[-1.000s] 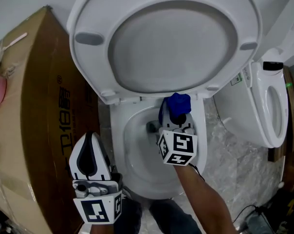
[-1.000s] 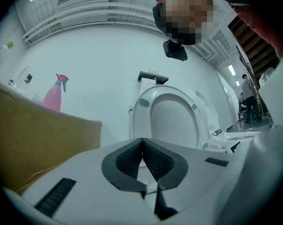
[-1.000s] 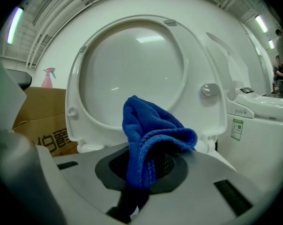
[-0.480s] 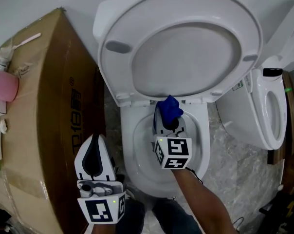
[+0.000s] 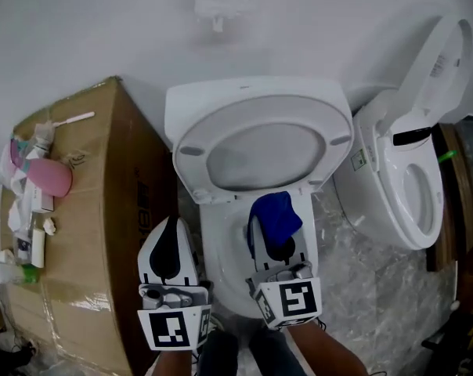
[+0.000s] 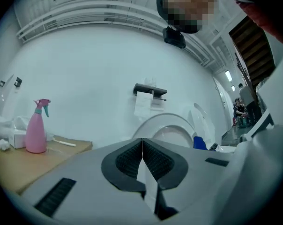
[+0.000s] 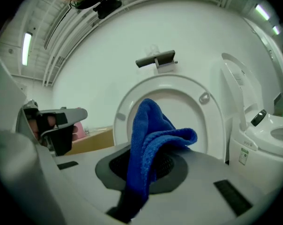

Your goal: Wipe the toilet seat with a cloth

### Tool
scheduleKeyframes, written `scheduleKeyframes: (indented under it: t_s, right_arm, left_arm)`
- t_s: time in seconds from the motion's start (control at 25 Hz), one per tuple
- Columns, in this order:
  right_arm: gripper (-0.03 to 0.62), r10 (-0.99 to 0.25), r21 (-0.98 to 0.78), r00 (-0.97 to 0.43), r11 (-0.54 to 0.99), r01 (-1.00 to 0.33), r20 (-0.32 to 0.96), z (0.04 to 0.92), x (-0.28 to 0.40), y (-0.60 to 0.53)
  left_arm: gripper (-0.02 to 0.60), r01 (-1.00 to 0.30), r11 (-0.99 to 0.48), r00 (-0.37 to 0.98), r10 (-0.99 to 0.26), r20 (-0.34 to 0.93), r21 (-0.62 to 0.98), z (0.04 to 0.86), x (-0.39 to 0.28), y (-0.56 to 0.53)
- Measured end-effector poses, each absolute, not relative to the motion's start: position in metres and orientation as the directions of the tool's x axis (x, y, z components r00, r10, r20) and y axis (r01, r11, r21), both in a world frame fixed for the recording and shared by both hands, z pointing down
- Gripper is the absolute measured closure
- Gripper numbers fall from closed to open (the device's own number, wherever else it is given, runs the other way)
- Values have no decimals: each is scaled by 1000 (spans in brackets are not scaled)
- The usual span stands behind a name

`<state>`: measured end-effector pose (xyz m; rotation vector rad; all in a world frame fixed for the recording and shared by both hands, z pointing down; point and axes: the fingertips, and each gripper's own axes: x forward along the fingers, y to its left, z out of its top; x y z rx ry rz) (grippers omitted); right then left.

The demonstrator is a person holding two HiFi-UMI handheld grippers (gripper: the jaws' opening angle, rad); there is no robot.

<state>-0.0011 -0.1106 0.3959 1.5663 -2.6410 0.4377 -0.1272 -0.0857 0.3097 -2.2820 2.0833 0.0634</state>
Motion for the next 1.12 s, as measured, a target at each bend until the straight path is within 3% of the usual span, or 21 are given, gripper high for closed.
scheduleKeyframes:
  t_s: [0.64, 0.92, 1.12]
  right_arm:
    - [533, -907, -149, -420, 412, -899, 24, 124, 70, -67]
    - [533, -920, -135, -390, 384, -914, 26, 101, 100, -57]
    - [533, -926, -125, -375, 369, -921, 30, 98, 120, -58]
  left_arm:
    - [566, -985, -171, 171, -985, -39, 9, 131, -74, -76]
    - [565, -960, -265, 250, -957, 144, -90, 144, -53, -109]
    - [489, -818, -438, 316, -883, 347, -372, 164, -17, -144]
